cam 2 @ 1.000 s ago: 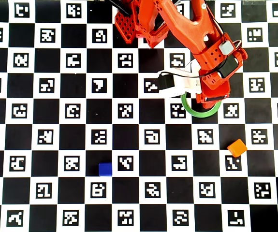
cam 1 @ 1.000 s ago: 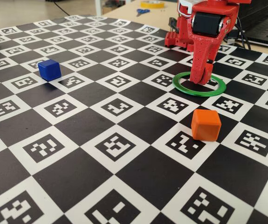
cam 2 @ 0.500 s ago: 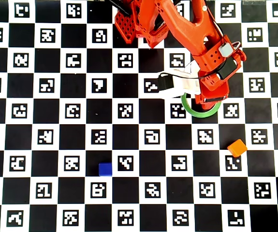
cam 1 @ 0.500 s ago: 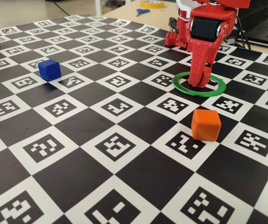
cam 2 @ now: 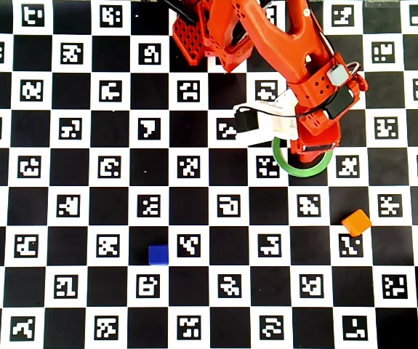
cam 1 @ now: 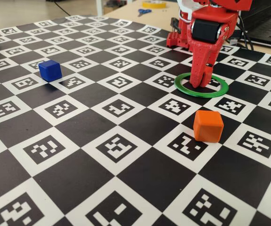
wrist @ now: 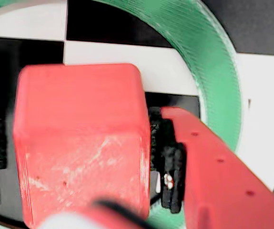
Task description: Grab the red cube then put it in the green circle then put the blue cube on top and finally the orange cube on top
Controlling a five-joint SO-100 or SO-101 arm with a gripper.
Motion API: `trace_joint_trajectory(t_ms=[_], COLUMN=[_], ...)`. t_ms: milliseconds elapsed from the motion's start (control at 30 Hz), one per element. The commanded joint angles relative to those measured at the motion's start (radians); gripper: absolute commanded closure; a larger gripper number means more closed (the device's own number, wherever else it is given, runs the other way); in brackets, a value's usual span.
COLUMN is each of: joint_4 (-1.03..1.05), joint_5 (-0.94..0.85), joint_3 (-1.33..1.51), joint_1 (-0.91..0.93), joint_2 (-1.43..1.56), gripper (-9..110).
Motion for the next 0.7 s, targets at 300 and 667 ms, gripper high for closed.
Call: trace_joint_trajectory(t_ms=[300, 667], joint_4=[0.021, 0.044], joint_5=[-0.017, -0.046], joint_3=[0.003, -0.002], joint_1=[0.02, 0.029], joint_2=[0.074, 0.112], gripper=[69, 68])
